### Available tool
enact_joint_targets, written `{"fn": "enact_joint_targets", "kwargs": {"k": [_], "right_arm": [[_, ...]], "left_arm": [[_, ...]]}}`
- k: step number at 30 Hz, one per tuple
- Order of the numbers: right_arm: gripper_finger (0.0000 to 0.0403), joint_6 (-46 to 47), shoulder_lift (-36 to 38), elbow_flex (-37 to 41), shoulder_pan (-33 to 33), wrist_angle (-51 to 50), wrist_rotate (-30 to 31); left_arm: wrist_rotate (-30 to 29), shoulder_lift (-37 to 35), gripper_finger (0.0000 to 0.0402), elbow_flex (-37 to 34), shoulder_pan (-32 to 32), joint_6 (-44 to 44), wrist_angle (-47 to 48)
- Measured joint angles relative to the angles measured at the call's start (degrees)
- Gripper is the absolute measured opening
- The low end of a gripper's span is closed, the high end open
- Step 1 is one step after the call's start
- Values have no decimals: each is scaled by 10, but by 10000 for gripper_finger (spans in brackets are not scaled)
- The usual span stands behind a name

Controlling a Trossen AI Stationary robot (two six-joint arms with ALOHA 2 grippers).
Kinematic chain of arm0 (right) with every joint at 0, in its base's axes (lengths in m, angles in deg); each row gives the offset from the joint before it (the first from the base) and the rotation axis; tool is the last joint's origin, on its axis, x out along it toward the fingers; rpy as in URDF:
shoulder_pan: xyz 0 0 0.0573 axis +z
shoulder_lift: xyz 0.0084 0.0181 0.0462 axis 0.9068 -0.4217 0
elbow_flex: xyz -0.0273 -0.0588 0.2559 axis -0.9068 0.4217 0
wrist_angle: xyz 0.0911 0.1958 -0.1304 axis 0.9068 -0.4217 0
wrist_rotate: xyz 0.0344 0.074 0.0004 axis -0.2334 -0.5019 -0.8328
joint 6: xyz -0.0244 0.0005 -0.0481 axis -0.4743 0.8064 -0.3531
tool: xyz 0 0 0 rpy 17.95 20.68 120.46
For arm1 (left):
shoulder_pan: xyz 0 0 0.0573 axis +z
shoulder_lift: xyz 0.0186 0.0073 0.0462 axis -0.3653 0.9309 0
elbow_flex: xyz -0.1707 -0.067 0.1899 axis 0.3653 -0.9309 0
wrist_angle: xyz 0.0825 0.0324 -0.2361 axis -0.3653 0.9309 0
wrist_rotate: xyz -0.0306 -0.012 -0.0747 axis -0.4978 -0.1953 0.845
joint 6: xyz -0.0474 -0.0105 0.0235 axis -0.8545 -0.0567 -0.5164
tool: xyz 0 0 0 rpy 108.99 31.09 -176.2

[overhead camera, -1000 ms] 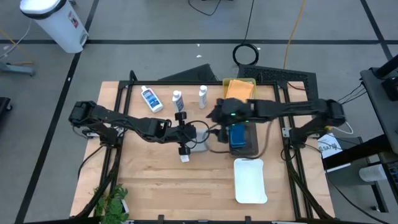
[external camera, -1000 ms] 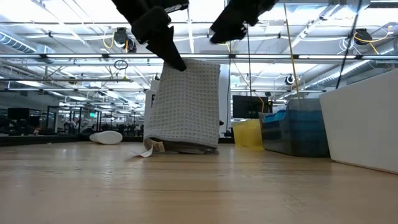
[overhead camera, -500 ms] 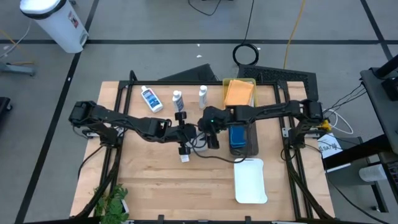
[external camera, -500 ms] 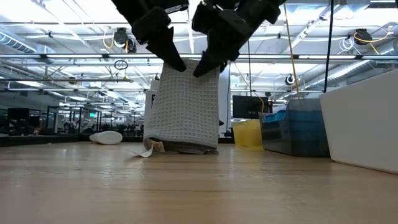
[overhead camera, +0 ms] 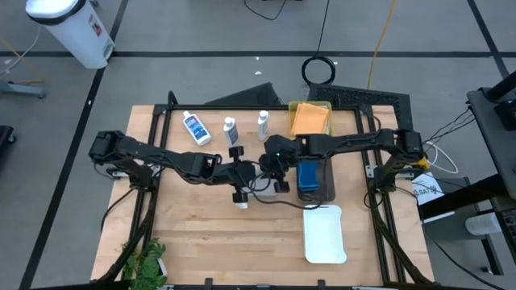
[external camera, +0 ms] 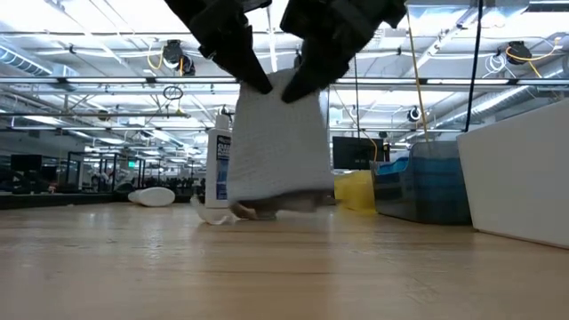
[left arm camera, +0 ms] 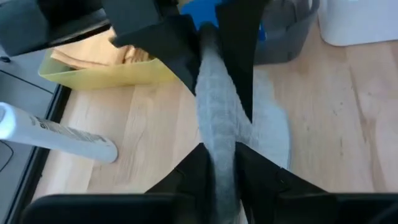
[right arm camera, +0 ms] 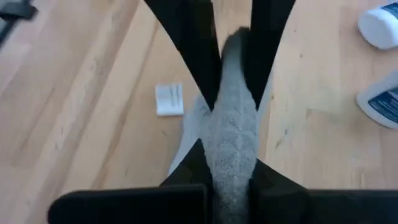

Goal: Pick & Place Kitchen Items
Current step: Put the gray towel into the yellow bin

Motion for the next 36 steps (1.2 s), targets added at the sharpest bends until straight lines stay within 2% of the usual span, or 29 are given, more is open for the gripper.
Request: {"fn": "enact_joint_targets", "kwargs": {"k": [4,15,22,27,31,36], "right_arm": [[6,-1,25,1,0,-34,-1],[3,-6,128,1,0,-97,-1],[2,-29,208,1,-29,-149,-1],[1,-84,261,1,-77,-211,-1],[1,-126,294,1,-142,-244,-1],[1,-182,299,1,-237,-278,-5]], "left_arm": [[1,-15,86,0,0,4,1],[0,-128,87,0,0,-17,-8],[0,-144,88,0,0,-21,-10],[0,-135,88,-1,1,-21,-9],[0,-134,88,-1,2,-21,-11],[-1,-134,88,-1,7,-21,-16]]}}
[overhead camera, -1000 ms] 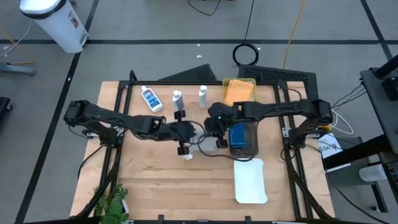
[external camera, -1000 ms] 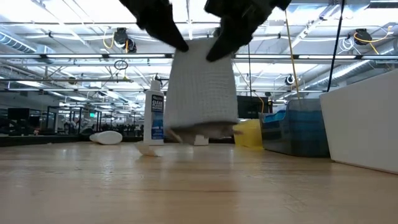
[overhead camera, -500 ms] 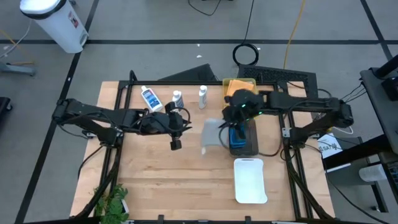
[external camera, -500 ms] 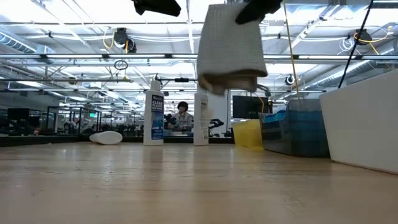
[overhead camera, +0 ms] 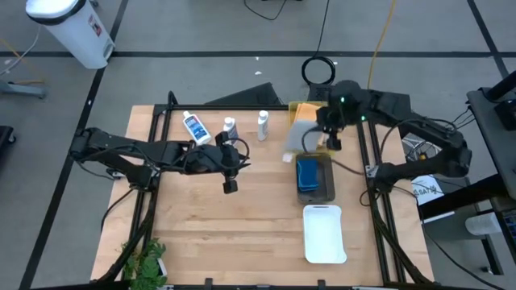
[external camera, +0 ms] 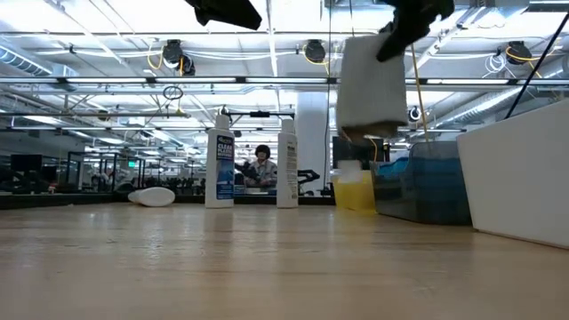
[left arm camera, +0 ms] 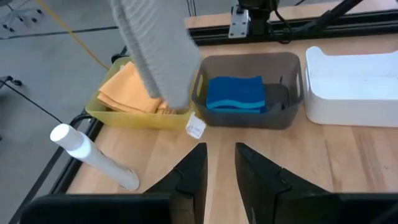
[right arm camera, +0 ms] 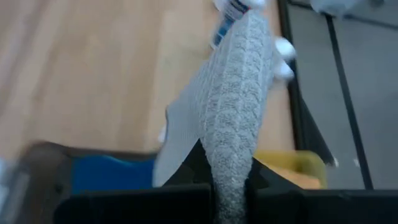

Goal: Pick & Place Kitchen Items
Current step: Put the gray towel into the yellow bin

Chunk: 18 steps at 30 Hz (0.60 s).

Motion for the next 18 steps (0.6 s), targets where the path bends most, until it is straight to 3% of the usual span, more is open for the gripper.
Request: {"fn": "enact_joint_targets", "kwargs": {"k": [11,18], "right_arm": [[0,-75,-65,0,-156,-53,-182],[0,-80,-111,5,-183,-66,-184]], "left_arm": [[0,0,88,0,1,3,-8],[0,0,88,0,1,2,-8]]}}
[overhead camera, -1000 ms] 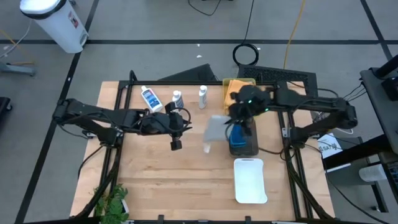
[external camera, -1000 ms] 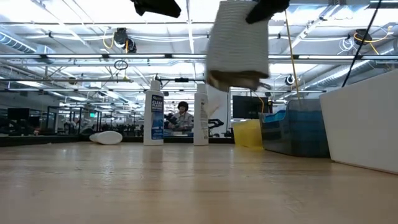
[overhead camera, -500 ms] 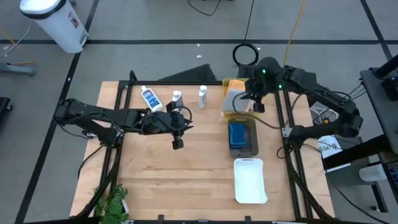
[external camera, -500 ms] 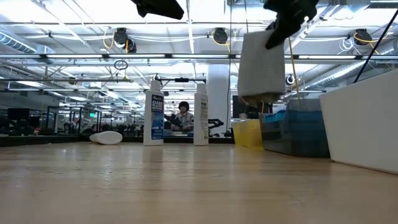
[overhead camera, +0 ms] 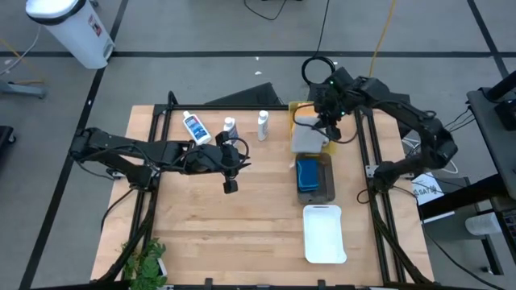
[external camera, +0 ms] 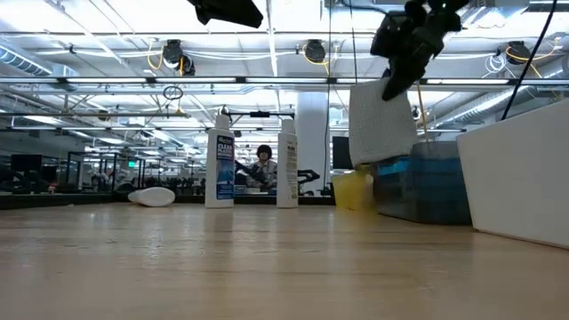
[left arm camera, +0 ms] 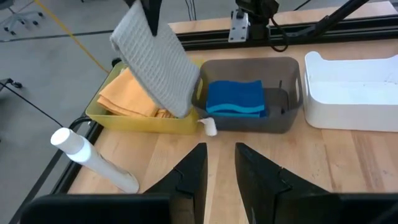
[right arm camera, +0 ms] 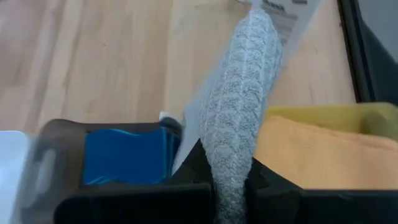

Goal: Pick & Place Kitchen Items
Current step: Put the gray towel into the yellow bin

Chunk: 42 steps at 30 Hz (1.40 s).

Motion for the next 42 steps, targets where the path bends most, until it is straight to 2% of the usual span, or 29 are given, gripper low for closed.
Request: {"fn": "enact_joint_targets", "kwargs": {"k": [9,17,20,27,33,37,42], "right_arm": [[0,1,-33,64,-14,77,46],[1,-2,-35,122,-30,180,119],[1,0,-34,147,-37,244,149],[1,-24,-34,245,-42,424,262],[4,-62,-34,319,-42,524,311],[38,-67,-34,333,-42,532,341],[119,-40,-22,331,-35,533,384]], "left_arm": [[1,0,88,0,0,-1,0],[1,0,88,0,0,-1,-1],[1,0,88,0,0,-1,-1],[1,0,88,0,0,-1,-1],[1,0,88,0,0,-1,-1],[0,0,88,0,0,-1,-1],[0,0,88,0,0,-1,-1]]}}
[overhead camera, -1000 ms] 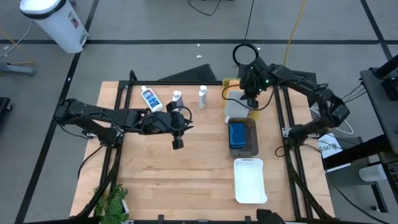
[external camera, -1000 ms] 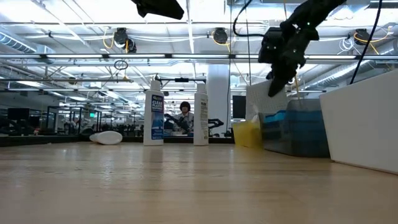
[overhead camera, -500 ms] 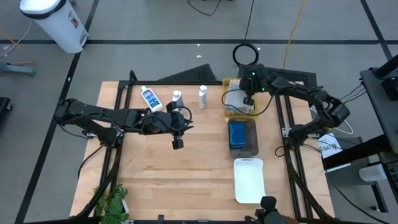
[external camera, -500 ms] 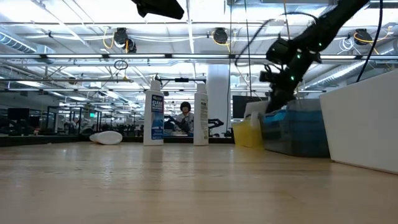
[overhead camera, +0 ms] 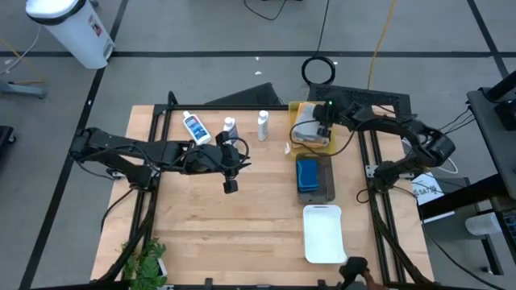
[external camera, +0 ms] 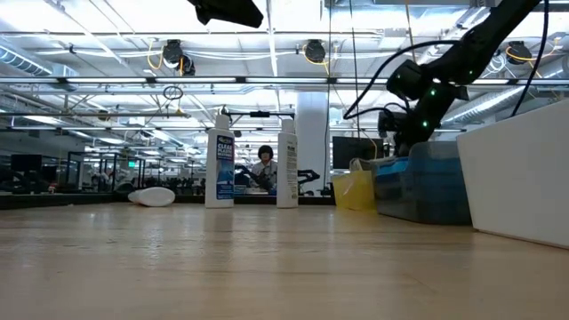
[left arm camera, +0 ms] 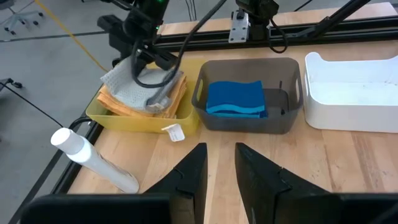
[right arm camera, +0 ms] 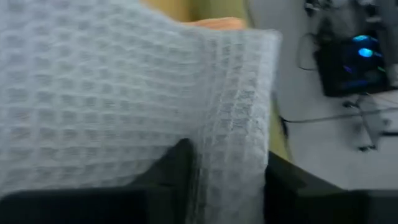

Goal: Pick & Place Kitchen Items
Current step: Put the gray towel into the yellow bin

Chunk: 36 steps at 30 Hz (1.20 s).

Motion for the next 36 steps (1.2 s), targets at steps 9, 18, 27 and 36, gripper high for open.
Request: {"fn": "enact_joint_targets", "kwargs": {"k": [9,18,27,36], "right_arm": [[238,92,76,-32,33,-5,60],[200,211,109,-46,68,-87,-43],[11,242,21,-46,59,-116,-65],[21,240,-63,-47,51,-93,-59]], "left_arm": [[0,0,88,0,0,0,0],[0,0,88,0,5,0,-12],[0,0,88,0,16,0,-13],[1,0,88,0,16,0,-13]]}}
